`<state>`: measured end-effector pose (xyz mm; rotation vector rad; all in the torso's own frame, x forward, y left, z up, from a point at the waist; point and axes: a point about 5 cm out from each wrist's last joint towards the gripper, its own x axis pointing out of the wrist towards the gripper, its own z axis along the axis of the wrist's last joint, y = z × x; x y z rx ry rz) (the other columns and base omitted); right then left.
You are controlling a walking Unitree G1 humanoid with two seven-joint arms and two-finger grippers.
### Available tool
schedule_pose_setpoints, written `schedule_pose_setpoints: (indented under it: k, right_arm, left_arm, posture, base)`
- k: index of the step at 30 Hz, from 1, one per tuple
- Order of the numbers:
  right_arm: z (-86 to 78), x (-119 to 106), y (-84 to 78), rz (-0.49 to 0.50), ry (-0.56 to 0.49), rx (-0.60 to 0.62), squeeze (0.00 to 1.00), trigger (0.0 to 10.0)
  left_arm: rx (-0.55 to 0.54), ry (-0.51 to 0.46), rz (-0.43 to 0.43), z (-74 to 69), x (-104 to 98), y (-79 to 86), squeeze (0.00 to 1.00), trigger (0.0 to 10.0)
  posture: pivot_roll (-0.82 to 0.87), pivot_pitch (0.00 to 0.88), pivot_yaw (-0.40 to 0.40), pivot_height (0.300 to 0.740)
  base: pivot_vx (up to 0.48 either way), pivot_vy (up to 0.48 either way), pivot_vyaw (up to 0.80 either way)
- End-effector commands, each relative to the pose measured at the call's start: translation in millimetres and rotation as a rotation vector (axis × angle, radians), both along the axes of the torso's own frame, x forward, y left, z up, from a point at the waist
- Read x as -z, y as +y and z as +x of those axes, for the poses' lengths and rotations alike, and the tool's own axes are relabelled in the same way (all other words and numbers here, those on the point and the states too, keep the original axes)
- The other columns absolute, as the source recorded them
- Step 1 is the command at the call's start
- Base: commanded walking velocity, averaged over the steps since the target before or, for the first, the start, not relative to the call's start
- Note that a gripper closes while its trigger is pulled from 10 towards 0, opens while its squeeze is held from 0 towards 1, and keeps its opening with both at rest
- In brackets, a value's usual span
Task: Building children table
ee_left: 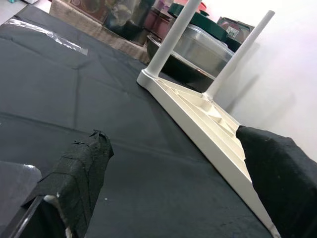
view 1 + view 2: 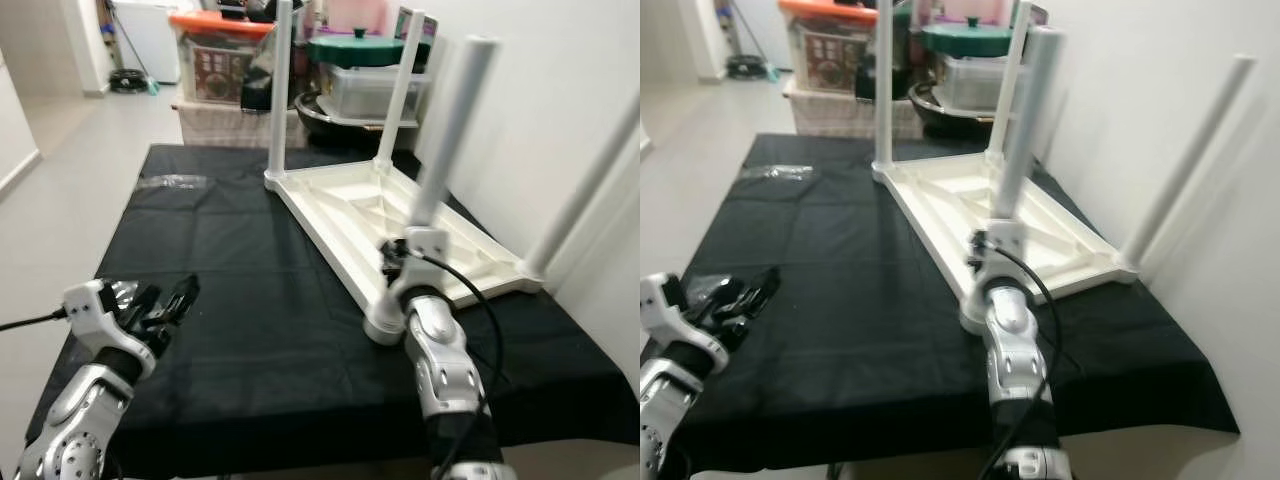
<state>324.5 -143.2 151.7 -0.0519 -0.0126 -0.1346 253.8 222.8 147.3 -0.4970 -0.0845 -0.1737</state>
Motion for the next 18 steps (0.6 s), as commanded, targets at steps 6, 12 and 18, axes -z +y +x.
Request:
schedule_pose_setpoints:
  k: [6, 12, 18]
  right_arm:
    - [-4.5, -8, 25.3, -0.016, -0.004, -0.255, 1.0, 10.0]
    - [26.1, -40, 18.6, 0.028, -0.097, -0.548, 0.0, 10.0]
    - [29.9, -45, 22.6, -0.012, -0.065, -1.018, 0.0, 10.0]
  left_arm:
    - [0.02, 0.011, -0.006, 2.3, 2, -3.8, 0.0, 10.0]
    - [0.02, 0.009, -0.005, 1.9, 1, -1.9, 0.0, 10.0]
    - [0.013, 0.005, 0.001, 2.3, 0, 0.3, 0.0, 10.0]
  posture:
    - [-0.03, 0.0, -0.084, 0.74]
    - [-0.01, 0.0, -0.089, 0.74]
    - [0.01, 0.0, -0.102, 0.74]
  base:
    - [0.0, 0.0, 0.0]
    - [0.0, 0.0, 0.0]
    - [0.0, 0.0, 0.0]
